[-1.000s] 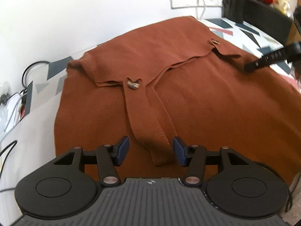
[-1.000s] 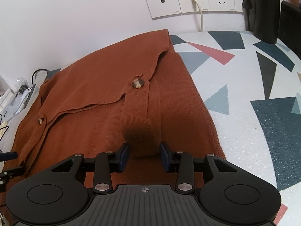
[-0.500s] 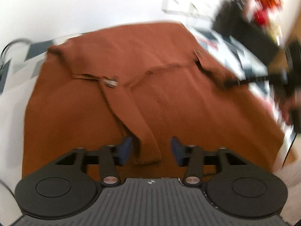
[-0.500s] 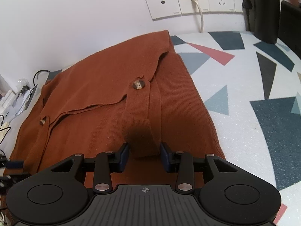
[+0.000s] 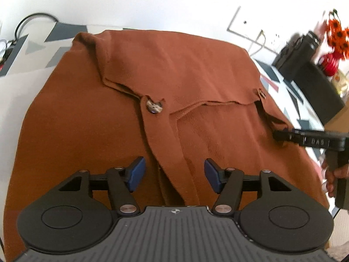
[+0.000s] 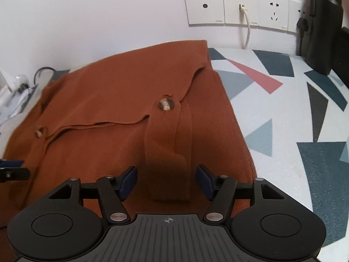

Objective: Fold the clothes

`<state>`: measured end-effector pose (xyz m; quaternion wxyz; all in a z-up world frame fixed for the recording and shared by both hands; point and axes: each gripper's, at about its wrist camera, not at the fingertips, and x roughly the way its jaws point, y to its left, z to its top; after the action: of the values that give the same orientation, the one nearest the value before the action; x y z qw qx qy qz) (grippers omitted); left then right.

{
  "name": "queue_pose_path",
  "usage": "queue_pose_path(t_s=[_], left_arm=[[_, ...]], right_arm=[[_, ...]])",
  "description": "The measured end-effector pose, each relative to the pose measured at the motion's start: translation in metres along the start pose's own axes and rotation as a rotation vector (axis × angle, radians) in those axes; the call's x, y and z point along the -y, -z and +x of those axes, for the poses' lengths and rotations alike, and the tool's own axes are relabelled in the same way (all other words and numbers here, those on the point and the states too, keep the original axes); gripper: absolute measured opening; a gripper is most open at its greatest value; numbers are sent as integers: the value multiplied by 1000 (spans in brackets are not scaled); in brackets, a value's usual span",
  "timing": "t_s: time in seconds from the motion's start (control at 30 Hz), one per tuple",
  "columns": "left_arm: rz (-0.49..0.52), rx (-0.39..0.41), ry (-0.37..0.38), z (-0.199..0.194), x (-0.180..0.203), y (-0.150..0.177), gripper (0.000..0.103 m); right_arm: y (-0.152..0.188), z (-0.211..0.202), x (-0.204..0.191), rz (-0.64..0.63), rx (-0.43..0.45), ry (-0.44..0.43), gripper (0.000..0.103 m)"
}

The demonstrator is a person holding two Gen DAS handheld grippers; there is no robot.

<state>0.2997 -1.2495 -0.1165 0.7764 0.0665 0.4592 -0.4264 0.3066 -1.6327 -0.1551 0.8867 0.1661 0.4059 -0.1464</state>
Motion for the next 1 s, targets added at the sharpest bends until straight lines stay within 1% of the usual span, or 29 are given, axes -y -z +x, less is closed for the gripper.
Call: queue_pose_path(t_s=[0.03,0.07,0.1,0.13,0.17,0.2,0.23,0.37,0.53,0.67,0.83,0.93,1.0], left_arm=[[14,-1,-4,0,2,0,53],[22,0,5,0,2,1,39],[8,-4,19,0,-1,2,7],[-9,-8,33,0,-5,3,6],[-27,-12,48,0,-8,4,5],[-43,-7,58,-2,-12,5,4],[-58,-1,66,-5,-16,6,4],[-81,29,101,-22,-26,7,3],[-104,41,154,-44,-39,11,3],[-95,20,173,-57,-48,22,3],[-104,-13,205,-73,-60,43,3],[-93,-61,221,-78,-58,59,3],[-103,-92,244,-77,-56,68,3]], right_arm=[[0,0,0,-1,0,3,54],[1,0,0,0,0,5,40],[1,-1,2,6,-3,4,26],[2,-3,4,12,-5,4,23],[2,-4,6,20,-8,0,14],[2,-7,8,35,-12,-13,8],[3,-11,10,50,-13,-28,6],[5,-32,5,40,12,-75,6],[10,-59,-5,29,22,-113,5],[24,-76,-13,23,-2,-111,5],[55,-94,-24,21,-63,-99,5],[73,-102,-29,35,-98,-91,5],[84,-105,-33,41,-121,-83,5]])
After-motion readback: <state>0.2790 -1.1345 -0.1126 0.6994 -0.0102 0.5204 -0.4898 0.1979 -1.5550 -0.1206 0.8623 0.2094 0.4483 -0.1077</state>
